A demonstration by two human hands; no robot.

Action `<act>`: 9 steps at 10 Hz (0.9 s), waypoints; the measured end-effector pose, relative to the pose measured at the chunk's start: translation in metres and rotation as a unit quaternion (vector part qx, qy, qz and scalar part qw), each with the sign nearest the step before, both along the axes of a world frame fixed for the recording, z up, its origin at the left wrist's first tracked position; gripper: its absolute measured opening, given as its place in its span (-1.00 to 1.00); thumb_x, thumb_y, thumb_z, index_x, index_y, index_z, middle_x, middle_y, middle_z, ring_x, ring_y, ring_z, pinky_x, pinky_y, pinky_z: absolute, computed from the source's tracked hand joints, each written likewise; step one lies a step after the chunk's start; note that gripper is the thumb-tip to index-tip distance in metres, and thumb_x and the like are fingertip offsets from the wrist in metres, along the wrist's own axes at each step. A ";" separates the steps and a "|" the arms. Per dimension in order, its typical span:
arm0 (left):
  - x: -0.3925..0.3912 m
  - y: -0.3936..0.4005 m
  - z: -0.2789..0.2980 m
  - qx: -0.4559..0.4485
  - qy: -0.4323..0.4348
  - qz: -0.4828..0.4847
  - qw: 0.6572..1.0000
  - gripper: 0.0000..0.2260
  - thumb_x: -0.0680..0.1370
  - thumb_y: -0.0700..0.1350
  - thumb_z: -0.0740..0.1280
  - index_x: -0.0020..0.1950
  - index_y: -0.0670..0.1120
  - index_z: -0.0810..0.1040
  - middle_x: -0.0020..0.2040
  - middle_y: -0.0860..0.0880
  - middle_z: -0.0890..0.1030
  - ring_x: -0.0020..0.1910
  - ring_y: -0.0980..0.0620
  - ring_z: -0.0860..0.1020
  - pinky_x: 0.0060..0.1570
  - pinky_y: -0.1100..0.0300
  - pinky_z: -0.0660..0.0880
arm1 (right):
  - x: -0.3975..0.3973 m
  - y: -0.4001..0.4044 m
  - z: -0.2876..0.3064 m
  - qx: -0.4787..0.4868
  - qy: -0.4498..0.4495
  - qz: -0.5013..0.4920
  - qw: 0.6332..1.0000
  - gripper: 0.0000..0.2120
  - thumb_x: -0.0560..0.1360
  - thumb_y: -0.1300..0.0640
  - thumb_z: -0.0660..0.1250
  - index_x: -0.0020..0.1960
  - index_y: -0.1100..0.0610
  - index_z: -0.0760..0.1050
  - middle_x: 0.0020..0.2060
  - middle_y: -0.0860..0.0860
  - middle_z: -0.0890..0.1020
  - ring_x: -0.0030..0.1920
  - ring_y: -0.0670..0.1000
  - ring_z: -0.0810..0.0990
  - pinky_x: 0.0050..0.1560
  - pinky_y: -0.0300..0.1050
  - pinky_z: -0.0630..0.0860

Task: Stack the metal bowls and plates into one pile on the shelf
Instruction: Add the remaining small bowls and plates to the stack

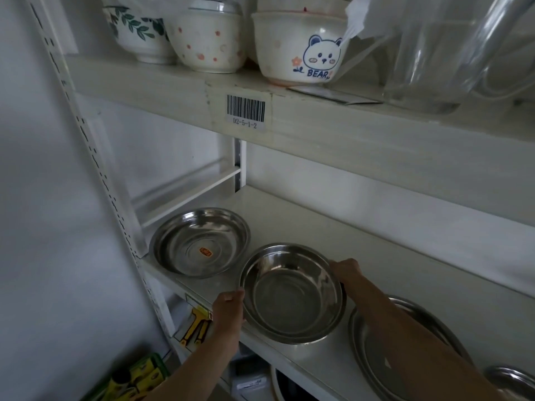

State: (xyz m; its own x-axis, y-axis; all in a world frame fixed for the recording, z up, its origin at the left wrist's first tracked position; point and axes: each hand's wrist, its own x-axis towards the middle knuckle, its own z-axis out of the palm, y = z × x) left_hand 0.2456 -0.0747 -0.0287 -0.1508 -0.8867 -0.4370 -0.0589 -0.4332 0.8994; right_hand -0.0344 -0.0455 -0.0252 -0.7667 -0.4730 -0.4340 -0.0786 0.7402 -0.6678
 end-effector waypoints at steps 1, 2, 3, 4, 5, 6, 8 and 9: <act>0.001 -0.005 -0.003 -0.014 -0.016 0.023 1.000 -0.86 0.58 -0.10 0.28 -0.10 -0.16 0.49 -0.18 -0.17 0.53 -0.22 -0.05 0.47 -0.20 0.09 0.45 | 0.001 -0.001 0.002 -0.006 -0.006 -0.007 1.000 -0.62 0.56 0.04 0.28 0.22 0.32 0.50 0.12 0.16 0.62 -0.07 0.03 0.53 -0.06 -0.15 0.45; 0.000 -0.008 0.000 -0.016 -0.013 0.031 0.999 -0.85 0.57 -0.12 0.29 -0.16 -0.16 0.48 -0.22 -0.17 0.50 -0.23 -0.07 0.43 -0.20 0.06 0.42 | 0.003 -0.002 0.005 -0.048 -0.009 -0.015 0.999 -0.78 0.54 0.04 0.32 -0.01 0.22 0.47 -0.06 0.15 0.57 -0.10 0.07 0.52 0.06 0.00 0.54; -0.001 -0.012 0.001 -0.027 -0.001 0.043 0.999 -0.83 0.56 -0.11 0.30 -0.15 -0.18 0.50 -0.20 -0.19 0.52 -0.21 -0.09 0.45 -0.15 0.02 0.43 | 0.004 -0.011 0.014 -0.074 -0.011 -0.016 0.997 -0.81 0.55 0.06 0.31 -0.04 0.20 0.44 -0.09 0.15 0.54 -0.10 0.08 0.51 0.06 -0.03 0.52; 0.000 -0.019 0.008 -0.040 0.015 0.047 0.998 -0.81 0.55 -0.08 0.30 -0.22 -0.13 0.48 -0.24 -0.15 0.50 -0.22 -0.10 0.45 -0.14 -0.01 0.46 | 0.004 -0.026 0.030 -0.097 -0.006 -0.017 0.995 -0.83 0.55 0.06 0.32 -0.03 0.18 0.45 -0.12 0.12 0.53 -0.11 0.06 0.51 0.00 -0.09 0.48; 0.004 -0.029 0.023 -0.066 0.061 0.045 0.995 -0.76 0.55 -0.11 0.30 -0.30 -0.12 0.40 -0.34 -0.13 0.39 -0.27 -0.09 0.36 -0.23 0.05 0.35 | 0.004 -0.044 0.045 -0.142 -0.039 -0.039 0.988 -0.91 0.53 0.17 0.35 -0.06 0.20 0.51 -0.18 0.09 0.54 -0.17 0.05 0.51 -0.08 -0.14 0.42; 0.007 -0.041 0.043 -0.071 0.088 0.063 0.992 -0.81 0.57 -0.15 0.28 -0.23 -0.17 0.46 -0.35 -0.12 0.44 -0.31 -0.06 0.42 -0.27 0.12 0.40 | 0.005 -0.065 0.063 -0.128 0.012 0.008 0.992 -0.85 0.55 0.09 0.32 -0.04 0.17 0.45 -0.10 0.12 0.52 -0.10 0.06 0.50 0.02 -0.10 0.48; 0.026 -0.084 0.060 -0.076 0.088 0.104 0.988 -0.84 0.56 -0.14 0.29 -0.13 -0.23 0.54 -0.25 -0.14 0.51 -0.20 -0.09 0.52 -0.05 0.00 0.53 | 0.026 -0.116 0.083 -0.143 0.024 0.044 0.988 -0.59 0.54 0.07 0.32 0.26 0.33 0.49 0.02 0.19 0.57 -0.06 0.07 0.49 0.15 0.01 0.52; 0.044 -0.107 0.065 -0.087 0.066 0.113 0.988 -0.86 0.55 -0.14 0.31 -0.12 -0.19 0.58 -0.16 -0.14 0.58 -0.10 -0.10 0.57 0.03 -0.01 0.52 | 0.047 -0.142 0.087 -0.155 0.001 0.052 0.987 -0.58 0.54 0.10 0.33 0.29 0.35 0.47 0.20 0.26 0.58 0.02 0.15 0.57 0.10 0.00 0.51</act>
State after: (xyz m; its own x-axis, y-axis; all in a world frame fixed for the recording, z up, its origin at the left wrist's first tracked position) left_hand 0.2900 -0.1820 0.0363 0.0148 -0.9640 -0.2654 0.1439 -0.2606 0.9547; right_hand 0.0124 -0.1874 0.0620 -0.7070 -0.6595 -0.2554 -0.1452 0.4887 -0.8603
